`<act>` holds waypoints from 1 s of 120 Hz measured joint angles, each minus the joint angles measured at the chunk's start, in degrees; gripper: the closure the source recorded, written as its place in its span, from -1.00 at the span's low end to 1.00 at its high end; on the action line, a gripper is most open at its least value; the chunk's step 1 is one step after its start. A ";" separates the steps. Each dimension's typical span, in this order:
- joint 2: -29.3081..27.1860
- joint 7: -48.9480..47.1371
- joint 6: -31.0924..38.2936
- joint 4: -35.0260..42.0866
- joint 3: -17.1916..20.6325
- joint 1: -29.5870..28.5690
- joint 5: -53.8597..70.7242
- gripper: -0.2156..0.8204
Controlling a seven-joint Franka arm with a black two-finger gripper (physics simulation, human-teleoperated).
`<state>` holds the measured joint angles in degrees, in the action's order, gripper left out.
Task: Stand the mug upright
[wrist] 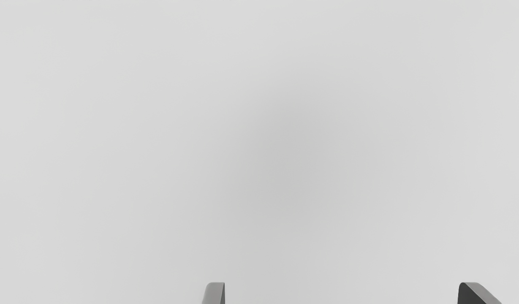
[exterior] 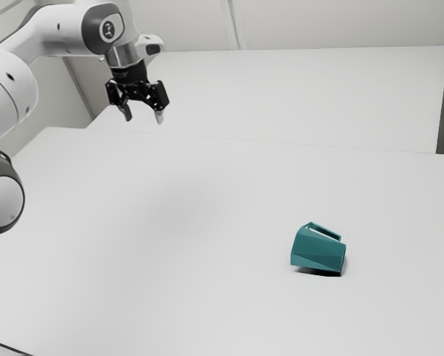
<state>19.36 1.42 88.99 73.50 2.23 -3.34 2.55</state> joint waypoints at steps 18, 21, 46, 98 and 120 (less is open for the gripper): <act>-1.10 0.06 -0.06 0.67 -0.50 0.93 -0.57 -0.58; -1.78 0.05 0.05 1.10 -0.54 1.43 -0.57 -0.58; -15.29 -0.34 9.77 23.97 -0.35 6.02 -7.38 -0.58; -16.33 8.52 28.58 49.24 -0.39 12.97 -54.31 -0.58; -11.83 15.71 31.34 48.99 -0.39 17.82 -62.60 -0.58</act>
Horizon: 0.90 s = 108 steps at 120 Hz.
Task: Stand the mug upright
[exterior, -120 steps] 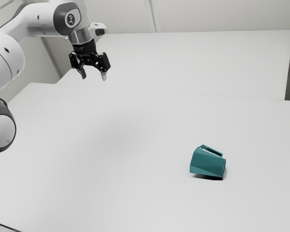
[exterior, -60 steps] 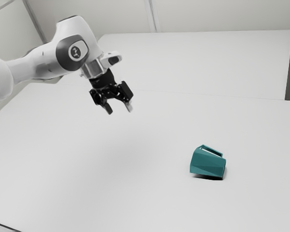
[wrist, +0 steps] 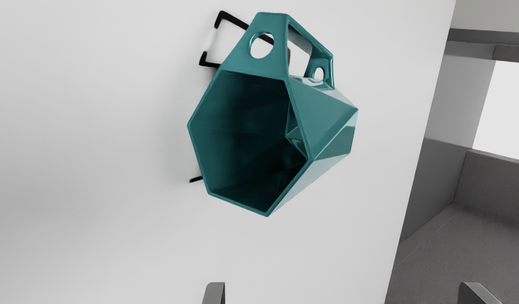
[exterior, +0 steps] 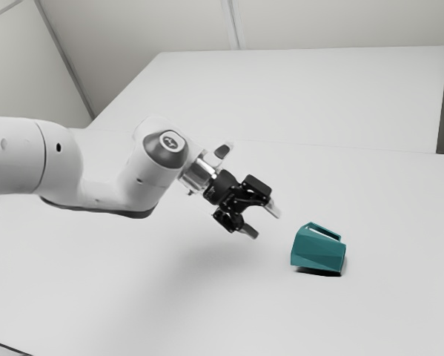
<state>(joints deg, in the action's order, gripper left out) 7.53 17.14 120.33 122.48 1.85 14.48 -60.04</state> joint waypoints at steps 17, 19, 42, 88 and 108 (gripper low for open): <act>3.71 4.53 1.72 -0.60 0.00 2.00 -1.87 -0.58; 4.06 5.02 1.87 -0.75 0.00 2.18 -1.96 -0.58; 8.90 10.94 4.23 -5.10 0.00 2.88 -2.67 -0.58; 11.38 19.27 6.30 -7.13 0.00 4.13 -8.34 -0.58; 12.29 21.54 6.09 -6.99 0.00 4.81 -11.54 -0.58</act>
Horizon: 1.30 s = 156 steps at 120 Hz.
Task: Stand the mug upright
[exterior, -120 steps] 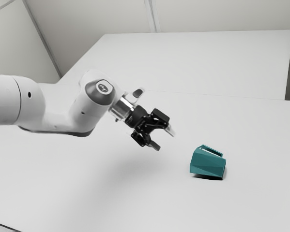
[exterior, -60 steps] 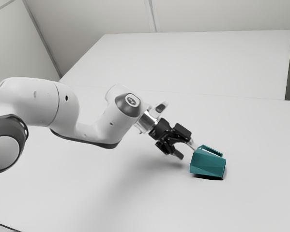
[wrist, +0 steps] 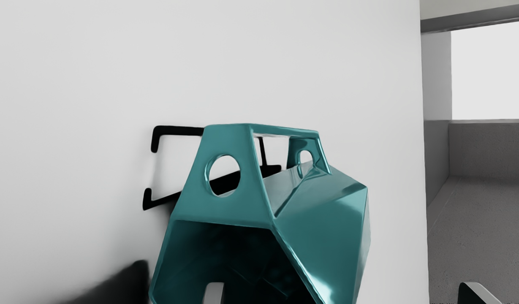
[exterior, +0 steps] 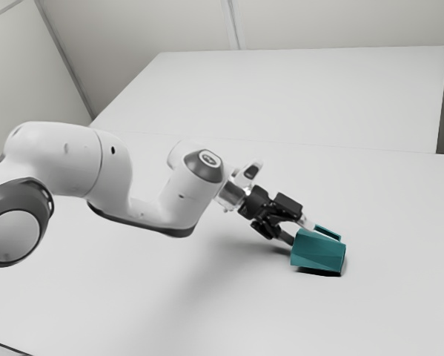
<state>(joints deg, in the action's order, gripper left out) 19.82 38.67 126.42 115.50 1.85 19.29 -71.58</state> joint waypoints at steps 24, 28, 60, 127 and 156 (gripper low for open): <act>1.70 2.17 -0.09 -0.23 0.00 0.90 -2.68 -0.58; 1.94 2.54 -0.10 -0.28 0.00 1.02 -3.18 -0.58; 2.65 5.59 -0.17 -0.43 0.00 1.28 -6.30 -0.52; 3.17 10.25 -0.59 -0.34 0.00 1.19 -9.23 0.29; 3.17 11.24 -1.25 -0.25 0.01 1.19 -9.92 0.62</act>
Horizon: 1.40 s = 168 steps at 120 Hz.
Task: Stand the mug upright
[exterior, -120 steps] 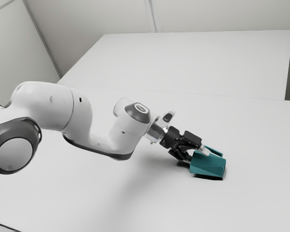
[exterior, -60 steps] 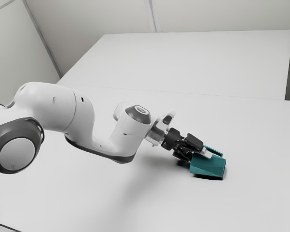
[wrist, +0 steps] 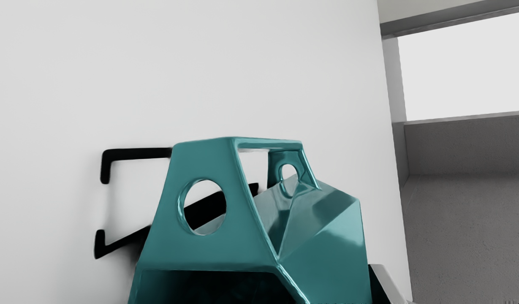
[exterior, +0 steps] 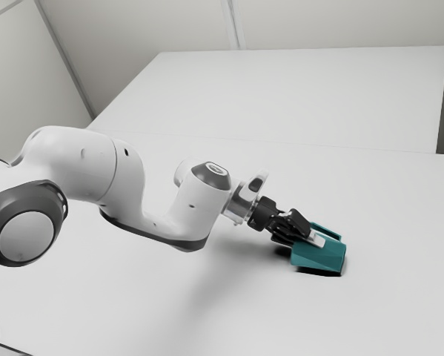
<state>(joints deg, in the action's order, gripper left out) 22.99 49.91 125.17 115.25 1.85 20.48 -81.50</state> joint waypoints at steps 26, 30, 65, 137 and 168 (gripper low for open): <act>-0.51 0.50 -0.55 -0.03 0.08 0.23 -1.49 0.78; -0.70 0.58 -0.61 -0.06 0.09 0.29 -1.70 0.80; -7.61 0.70 -0.47 0.71 0.07 0.45 -1.22 0.89; -26.67 -13.73 2.29 7.35 0.38 -12.00 59.07 0.91; -27.26 -20.12 0.35 9.64 1.30 -18.39 72.92 0.91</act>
<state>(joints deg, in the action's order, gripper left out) -4.27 29.79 125.52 124.89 3.15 2.09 -8.58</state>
